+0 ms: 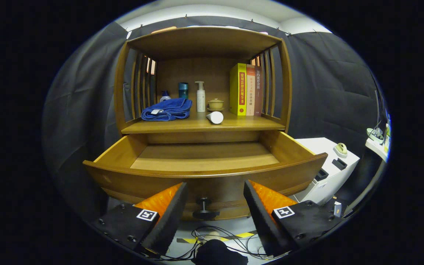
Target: Pull open the drawer, take out the items inside it, and place them on the countertop above the cabinet.
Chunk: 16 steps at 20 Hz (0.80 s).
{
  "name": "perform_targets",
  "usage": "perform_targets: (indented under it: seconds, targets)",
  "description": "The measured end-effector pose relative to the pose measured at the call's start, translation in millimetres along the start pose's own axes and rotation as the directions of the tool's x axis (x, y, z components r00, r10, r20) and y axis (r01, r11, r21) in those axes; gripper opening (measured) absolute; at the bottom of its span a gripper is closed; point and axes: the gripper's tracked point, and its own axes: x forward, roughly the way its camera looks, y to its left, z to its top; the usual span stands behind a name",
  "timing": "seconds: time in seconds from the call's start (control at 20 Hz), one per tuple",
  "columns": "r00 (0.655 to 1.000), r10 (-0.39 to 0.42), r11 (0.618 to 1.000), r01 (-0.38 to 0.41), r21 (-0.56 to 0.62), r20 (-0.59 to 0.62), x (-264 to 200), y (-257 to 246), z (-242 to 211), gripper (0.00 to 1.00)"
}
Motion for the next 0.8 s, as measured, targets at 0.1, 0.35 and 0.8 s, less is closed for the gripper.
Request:
perform_targets:
  seconds: [0.1, 0.35, 0.8]
  targets:
    - [1.000, 0.004, 1.000, -0.004, -0.012, -0.009, 6.3, 5.2, -9.8, 0.99]
    - [0.999, 0.021, 1.000, -0.022, -0.021, -0.041, 11.1, 17.7, -27.9, 0.99]
    - [0.997, 0.019, 1.000, -0.020, -0.009, -0.077, 23.6, 24.7, -34.2, 0.99]
